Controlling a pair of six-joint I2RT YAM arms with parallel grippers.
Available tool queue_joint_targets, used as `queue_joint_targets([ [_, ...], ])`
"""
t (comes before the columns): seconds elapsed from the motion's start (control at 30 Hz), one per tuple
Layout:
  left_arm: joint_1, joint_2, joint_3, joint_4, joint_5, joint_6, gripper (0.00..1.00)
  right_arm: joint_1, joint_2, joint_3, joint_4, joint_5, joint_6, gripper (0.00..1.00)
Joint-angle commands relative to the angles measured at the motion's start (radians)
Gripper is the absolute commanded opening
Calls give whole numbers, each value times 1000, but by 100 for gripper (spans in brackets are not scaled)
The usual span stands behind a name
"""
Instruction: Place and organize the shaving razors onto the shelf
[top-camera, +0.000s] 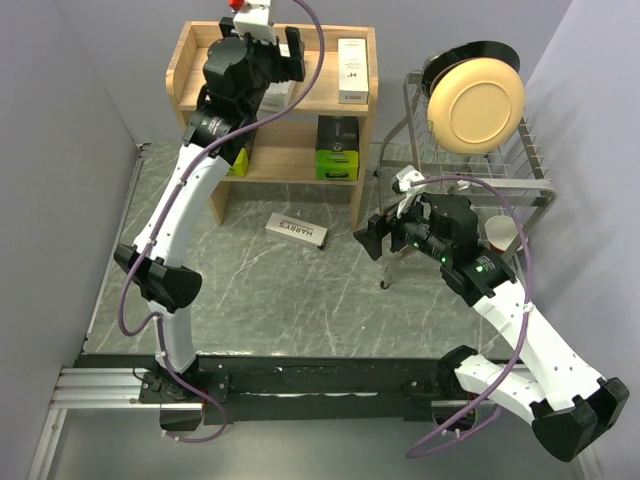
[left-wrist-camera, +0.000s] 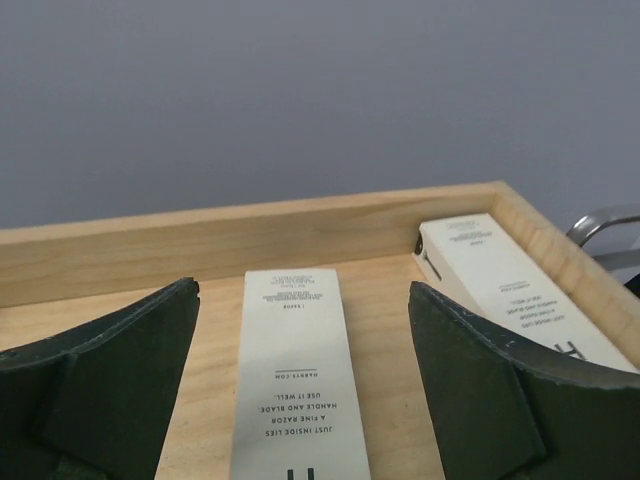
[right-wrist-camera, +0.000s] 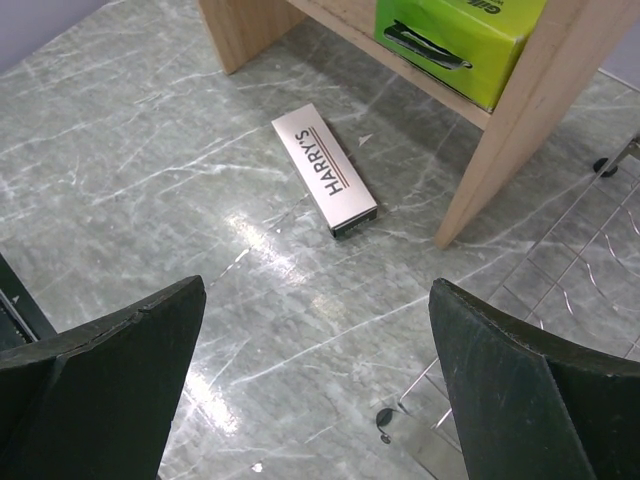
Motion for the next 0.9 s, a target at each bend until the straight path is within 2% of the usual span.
queue_joint_targets([
  [0.0, 0, -140, 14, 120, -29, 11, 91, -16, -21, -16, 50, -17, 27, 100],
  [0.1, 0, -229, -90, 114, -64, 16, 91, -19, -18, -22, 58, -22, 34, 100],
  [0.2, 4, -328, -236, 111, -97, 18, 84, -24, -13, -25, 67, -23, 35, 100],
  [0.3, 16, -420, -363, 85, -85, 21, 67, -30, -9, -19, 67, -25, 35, 100],
  [0.33, 18, -443, -399, 80, -66, 30, 50, -30, -7, -18, 66, -26, 35, 100],
  [0.4, 21, -513, -515, 75, -25, 30, 24, -33, -3, -16, 64, -25, 35, 100],
  [0.43, 21, -532, -552, 71, -13, 62, 1, -33, 1, -15, 64, -26, 35, 100],
  [0.57, 23, -566, -663, 31, 60, 88, 1, -34, 11, -7, 66, -29, 35, 100],
  [0.87, 35, -481, -646, 14, 185, 67, 1, -36, 31, 2, 61, -29, 33, 100],
])
